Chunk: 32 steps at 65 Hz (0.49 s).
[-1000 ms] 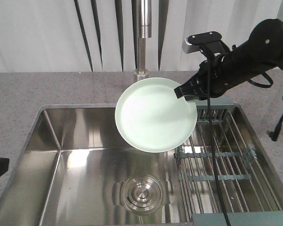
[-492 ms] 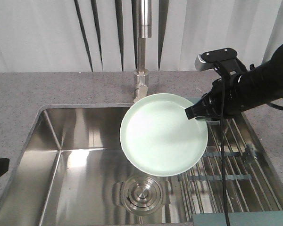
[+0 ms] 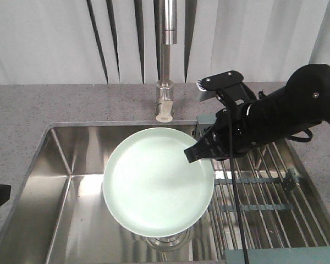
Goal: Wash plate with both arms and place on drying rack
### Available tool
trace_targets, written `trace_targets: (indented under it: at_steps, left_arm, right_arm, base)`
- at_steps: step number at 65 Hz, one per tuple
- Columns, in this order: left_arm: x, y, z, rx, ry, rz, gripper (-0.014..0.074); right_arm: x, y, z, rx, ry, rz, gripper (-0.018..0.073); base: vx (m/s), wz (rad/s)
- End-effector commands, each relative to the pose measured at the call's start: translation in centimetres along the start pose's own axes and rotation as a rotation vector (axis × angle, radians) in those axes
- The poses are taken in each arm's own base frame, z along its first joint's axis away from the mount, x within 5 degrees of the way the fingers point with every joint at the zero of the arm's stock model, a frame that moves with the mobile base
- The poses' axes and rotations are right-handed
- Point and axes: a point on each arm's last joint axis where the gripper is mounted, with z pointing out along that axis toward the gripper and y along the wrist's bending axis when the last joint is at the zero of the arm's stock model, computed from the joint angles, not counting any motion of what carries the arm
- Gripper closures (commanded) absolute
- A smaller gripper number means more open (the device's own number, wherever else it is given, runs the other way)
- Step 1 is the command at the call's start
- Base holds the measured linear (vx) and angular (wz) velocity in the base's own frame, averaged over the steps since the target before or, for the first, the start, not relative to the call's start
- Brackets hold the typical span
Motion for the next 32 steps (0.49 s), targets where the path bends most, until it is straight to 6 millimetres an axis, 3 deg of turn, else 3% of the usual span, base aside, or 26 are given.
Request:
trace_targets:
  at_steps: [1, 9, 32]
  left_arm:
    - [-1.0, -0.2, -0.7, 0.019, -0.082, -0.005, 0.0011]
    - [-1.0, -0.2, -0.7, 0.019, -0.082, -0.005, 0.0011]
    - [-1.0, -0.2, -0.7, 0.019, -0.082, -0.005, 0.0011]
  right_arm:
    - [-1.6, 1.2, -1.9, -0.004, -0.132, -0.008, 0.0561]
    - [-2.6, 2.1, -1.9, -0.021, -0.147, -0.028, 0.0561]
    - [-5.6, 1.5, -0.6, -0.026, -0.140, -0.049, 0.0561]
  base:
    - [0.00, 0.00]
    - [0.00, 0.00]
    - [0.00, 0.00]
